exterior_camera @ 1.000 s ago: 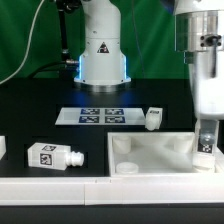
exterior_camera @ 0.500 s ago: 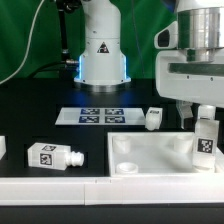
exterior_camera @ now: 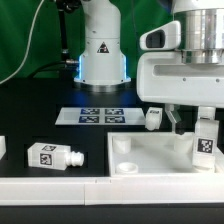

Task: Assemble one leg

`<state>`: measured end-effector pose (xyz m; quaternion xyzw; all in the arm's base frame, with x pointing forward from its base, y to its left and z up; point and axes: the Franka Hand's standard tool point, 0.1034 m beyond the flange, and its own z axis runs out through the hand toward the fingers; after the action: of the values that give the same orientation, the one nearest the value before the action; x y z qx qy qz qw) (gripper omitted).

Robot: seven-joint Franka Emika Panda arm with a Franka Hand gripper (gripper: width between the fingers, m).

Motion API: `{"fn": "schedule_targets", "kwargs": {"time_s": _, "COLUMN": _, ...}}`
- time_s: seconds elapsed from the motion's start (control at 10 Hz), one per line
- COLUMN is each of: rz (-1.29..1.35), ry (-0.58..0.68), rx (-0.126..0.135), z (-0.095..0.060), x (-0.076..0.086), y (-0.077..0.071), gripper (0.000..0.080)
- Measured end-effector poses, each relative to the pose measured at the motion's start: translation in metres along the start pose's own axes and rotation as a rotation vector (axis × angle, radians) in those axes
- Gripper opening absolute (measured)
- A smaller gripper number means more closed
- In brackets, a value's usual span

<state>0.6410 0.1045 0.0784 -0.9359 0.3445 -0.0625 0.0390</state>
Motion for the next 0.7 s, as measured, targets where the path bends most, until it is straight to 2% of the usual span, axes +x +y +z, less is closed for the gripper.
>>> {"fn": "schedule_targets", "kwargs": {"time_s": 0.1, "rz": 0.009, "ry": 0.0, "rx": 0.0, "z": 0.0001, "x": 0.0001, "y": 0.0002, "gripper": 0.041}}
{"fn": "schedule_targets", "kwargs": {"time_s": 0.2, "rz": 0.104, "ry": -0.002, "rx": 0.001, "z": 0.0004, "x": -0.0005, "y": -0.0001, "gripper": 0.041}}
{"fn": "schedule_targets", "kwargs": {"time_s": 0.3, "rz": 0.158, "ry": -0.002, "rx": 0.001, "z": 0.0007, "x": -0.0005, "y": 0.0002, "gripper": 0.0285}}
{"fn": "schedule_targets", "kwargs": {"time_s": 0.5, "rz": 0.319, "ry": -0.004, "rx": -0.003, "z": 0.0006, "x": -0.001, "y": 0.0006, "gripper": 0.0286}}
{"fn": "schedule_targets", "kwargs": {"time_s": 0.7, "rz": 0.623, "ry": -0.003, "rx": -0.022, "z": -0.0008, "x": -0.0023, "y": 0.0028, "gripper": 0.0286}}
